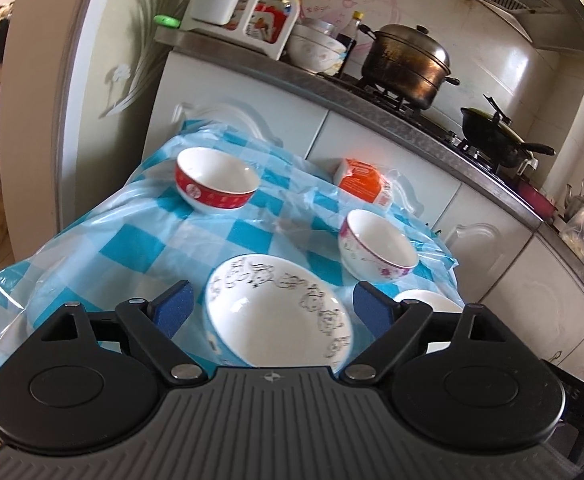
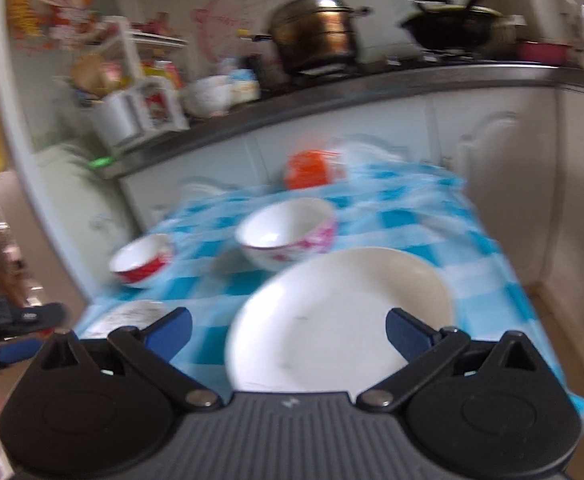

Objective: Organize plates and bowls

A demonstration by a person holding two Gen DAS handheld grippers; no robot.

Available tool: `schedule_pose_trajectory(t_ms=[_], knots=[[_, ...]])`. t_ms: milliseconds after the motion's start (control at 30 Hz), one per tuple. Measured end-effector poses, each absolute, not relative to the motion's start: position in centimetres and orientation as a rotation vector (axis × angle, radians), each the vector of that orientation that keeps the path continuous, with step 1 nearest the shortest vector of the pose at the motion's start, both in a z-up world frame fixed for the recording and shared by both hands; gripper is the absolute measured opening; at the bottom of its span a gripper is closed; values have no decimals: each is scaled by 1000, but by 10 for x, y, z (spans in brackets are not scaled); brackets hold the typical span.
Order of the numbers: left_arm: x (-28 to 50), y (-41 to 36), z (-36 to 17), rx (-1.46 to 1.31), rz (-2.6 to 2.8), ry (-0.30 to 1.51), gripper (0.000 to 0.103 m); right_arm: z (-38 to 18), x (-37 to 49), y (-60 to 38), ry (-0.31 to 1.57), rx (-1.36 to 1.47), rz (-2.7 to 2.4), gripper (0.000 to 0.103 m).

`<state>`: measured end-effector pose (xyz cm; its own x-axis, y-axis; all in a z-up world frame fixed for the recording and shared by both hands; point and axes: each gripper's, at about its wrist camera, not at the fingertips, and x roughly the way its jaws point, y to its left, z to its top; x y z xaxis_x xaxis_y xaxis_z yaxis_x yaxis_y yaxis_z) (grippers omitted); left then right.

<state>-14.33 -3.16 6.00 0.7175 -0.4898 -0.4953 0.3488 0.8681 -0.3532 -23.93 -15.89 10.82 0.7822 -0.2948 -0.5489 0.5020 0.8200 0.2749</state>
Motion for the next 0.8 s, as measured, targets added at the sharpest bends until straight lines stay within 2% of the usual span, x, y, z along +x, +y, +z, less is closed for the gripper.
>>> schedule_pose_trajectory(t_ms=[200,467,800], knots=[[-151,-46,66,-210,-500,630,103,104,-263,-185,462,488,-569,102],[-144,-68,71,-221,-551,643,103,112,-289,-200,365,437,-424,102],[-105,-115,69,-204,-569,703,103,114,-268,-221,444,357,-564,102]])
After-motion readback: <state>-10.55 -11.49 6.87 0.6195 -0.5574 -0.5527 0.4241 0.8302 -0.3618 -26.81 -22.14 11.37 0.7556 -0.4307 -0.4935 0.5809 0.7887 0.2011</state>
